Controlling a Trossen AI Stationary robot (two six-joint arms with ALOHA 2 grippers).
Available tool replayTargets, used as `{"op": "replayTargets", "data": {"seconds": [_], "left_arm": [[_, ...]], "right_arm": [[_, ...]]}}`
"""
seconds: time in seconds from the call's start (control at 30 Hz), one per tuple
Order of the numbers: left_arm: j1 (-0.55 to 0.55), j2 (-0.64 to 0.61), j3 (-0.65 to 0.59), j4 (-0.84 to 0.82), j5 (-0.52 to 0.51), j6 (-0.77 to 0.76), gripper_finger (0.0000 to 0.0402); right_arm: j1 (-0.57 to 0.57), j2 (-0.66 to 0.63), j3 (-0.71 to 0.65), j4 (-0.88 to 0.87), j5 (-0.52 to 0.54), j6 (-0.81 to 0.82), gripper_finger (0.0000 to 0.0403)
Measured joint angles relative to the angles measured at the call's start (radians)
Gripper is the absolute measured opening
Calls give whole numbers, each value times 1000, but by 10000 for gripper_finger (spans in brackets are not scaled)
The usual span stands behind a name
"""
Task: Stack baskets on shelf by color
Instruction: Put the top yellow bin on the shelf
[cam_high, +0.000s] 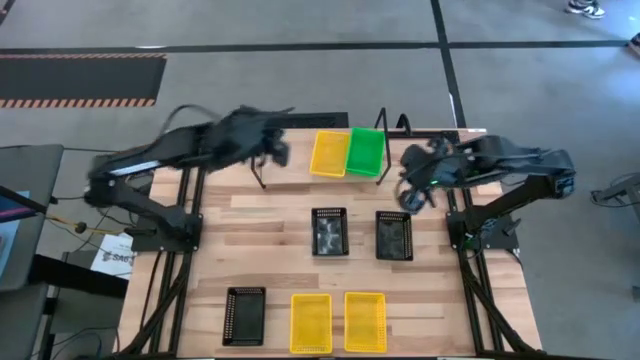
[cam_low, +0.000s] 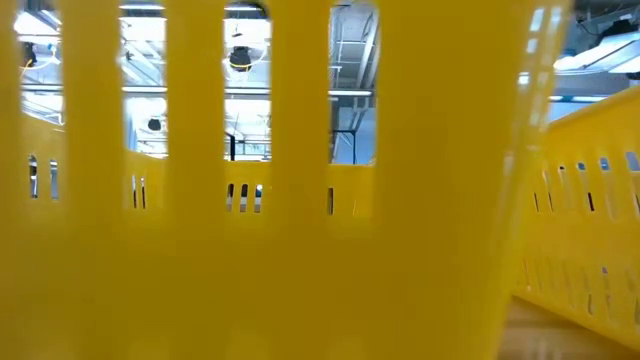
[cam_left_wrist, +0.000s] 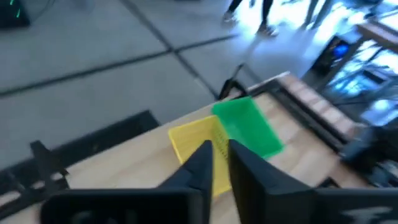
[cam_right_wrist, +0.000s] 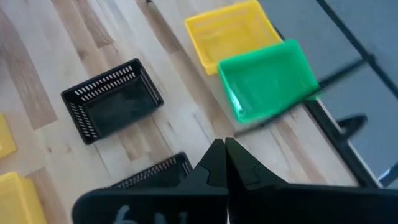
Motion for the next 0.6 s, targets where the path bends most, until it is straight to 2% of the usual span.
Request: {"op": "replayTargets", "data": {"seconds": [0.07, 0.17, 0.3, 0.47, 0.6], "left_arm": [[-94, -61, 0, -41, -72, 3, 9], [-235, -131, -1, -98, -168, -17, 3], [-383, -183, -1, -239, -283, -88, 2], [-487, -204, -2, -483, -334, -280, 0], [-529, -206, -2, -735, -340, -473, 0]], "right_arm": [[-1, 43, -5, 62, 0, -38, 2], [-20, 109, -5, 195, -21, -109, 1], [-100, 202, -4, 410, -158, -201, 1], [-235, 337, -4, 609, -357, -222, 1], [-303, 467, 22, 644, -415, -181, 1]]}}
